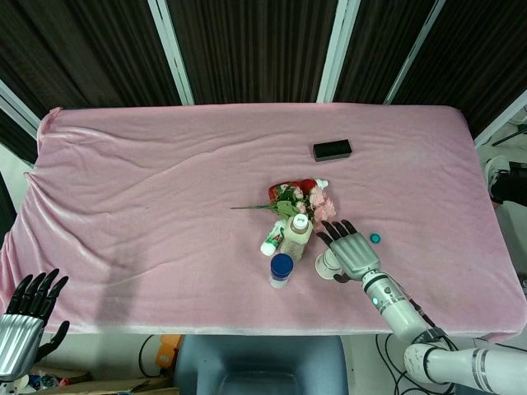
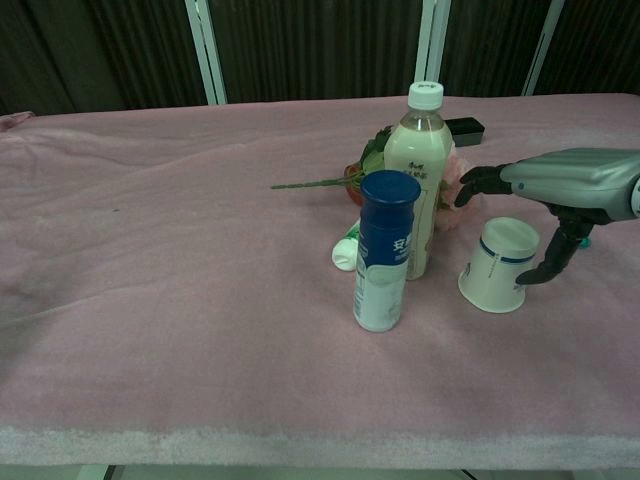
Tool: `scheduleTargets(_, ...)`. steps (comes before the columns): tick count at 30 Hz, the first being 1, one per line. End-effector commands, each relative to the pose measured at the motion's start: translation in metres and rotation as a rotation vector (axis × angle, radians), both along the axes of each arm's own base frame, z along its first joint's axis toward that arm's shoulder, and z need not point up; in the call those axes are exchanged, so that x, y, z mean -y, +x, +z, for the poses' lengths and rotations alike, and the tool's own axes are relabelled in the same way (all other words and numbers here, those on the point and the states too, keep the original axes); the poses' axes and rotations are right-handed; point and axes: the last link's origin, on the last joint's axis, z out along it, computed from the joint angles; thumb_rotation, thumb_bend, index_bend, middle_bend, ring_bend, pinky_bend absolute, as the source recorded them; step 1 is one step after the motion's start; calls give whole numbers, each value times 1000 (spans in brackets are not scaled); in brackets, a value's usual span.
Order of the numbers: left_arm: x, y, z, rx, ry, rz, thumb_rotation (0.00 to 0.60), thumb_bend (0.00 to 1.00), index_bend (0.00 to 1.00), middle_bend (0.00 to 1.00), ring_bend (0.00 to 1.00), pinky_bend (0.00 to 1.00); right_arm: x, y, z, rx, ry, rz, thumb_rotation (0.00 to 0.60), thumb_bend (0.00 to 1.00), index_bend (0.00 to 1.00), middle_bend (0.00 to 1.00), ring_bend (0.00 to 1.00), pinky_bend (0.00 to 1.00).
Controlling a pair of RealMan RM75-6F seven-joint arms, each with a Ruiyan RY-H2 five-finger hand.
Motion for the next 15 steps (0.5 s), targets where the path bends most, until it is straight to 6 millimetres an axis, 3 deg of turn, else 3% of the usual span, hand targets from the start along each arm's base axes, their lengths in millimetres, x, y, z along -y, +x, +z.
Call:
scheduleTargets(1, 0, 0, 0, 1, -2, 1, 600, 367, 0, 0, 7, 19, 0, -2, 0, -7, -1, 0, 600, 320, 320, 0, 0, 0)
scheduleTargets(11, 0, 0, 1, 3, 4, 5, 600, 368, 0, 0, 7, 20, 4, -2, -8, -14, 2, -2, 600, 326, 414, 0, 0, 0)
scheduleTargets(15, -1, -1, 0, 1, 2, 7, 600, 368, 0, 1, 7, 19, 5, -1, -12, -9, -4, -3, 600, 367, 495, 0, 0, 0)
